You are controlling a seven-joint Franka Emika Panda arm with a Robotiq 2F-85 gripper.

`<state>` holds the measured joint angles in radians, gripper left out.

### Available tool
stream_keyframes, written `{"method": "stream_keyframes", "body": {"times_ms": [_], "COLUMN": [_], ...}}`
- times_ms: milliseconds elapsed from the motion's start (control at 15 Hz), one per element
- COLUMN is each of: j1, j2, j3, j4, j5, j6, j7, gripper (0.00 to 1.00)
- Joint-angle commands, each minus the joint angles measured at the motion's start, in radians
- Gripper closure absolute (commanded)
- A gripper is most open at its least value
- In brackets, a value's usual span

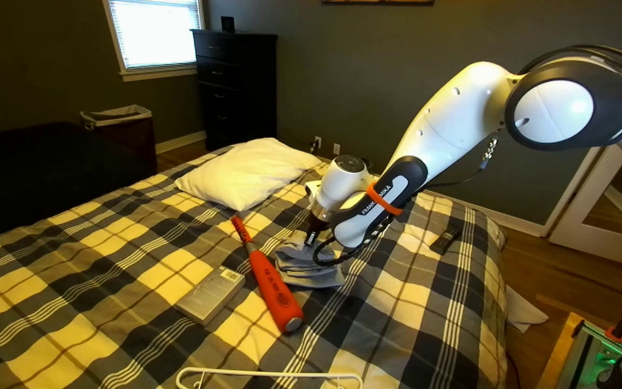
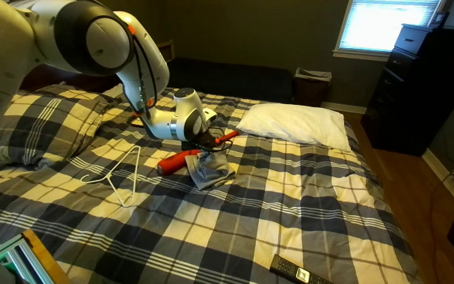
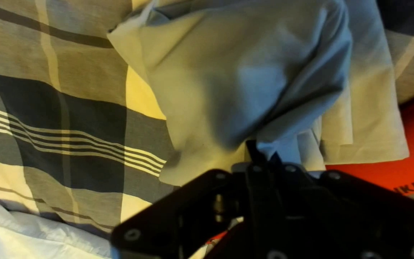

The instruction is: Unfold the gray bed sheet on the bed

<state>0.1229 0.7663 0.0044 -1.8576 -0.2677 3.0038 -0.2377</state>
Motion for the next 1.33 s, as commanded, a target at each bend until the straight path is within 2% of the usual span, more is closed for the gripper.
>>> {"method": "stream_keyframes", "body": {"times_ms": [0, 267, 400, 467, 667, 733, 800, 867, 1067, 1200, 1267], "j1": [0.007, -0.030, -0.030, -0.031, -0.046, -0.032, -0.038, -0.035, -0.047, -0.027, 0.001], "j2": [0.040, 0.072, 0.102, 0.045, 0.069, 0.088, 0.093, 0.095, 0.099, 0.102, 0.106], "j3": [-0.022, -0.064, -0.120, -0.084, -0.114, -0.129, -0.121, -0.127, -0.124, -0.162, -0.214], "j4": [0.056, 0.169, 0.248, 0.160, 0.222, 0.236, 0.247, 0.251, 0.267, 0.278, 0.292], "j5": [0.025, 0.077, 0.102, 0.073, 0.082, 0.087, 0.094, 0.094, 0.103, 0.108, 0.118], "j6": [0.023, 0.090, 0.094, 0.076, 0.076, 0.077, 0.059, 0.055, 0.040, 0.057, 0.093], "j7": [0.055, 0.131, 0.173, 0.129, 0.148, 0.164, 0.167, 0.170, 0.178, 0.209, 0.256], "gripper": [0.99, 0.99, 0.99, 0.98, 0.99, 0.99, 0.73, 0.72, 0.50, 0.34, 0.27]}}
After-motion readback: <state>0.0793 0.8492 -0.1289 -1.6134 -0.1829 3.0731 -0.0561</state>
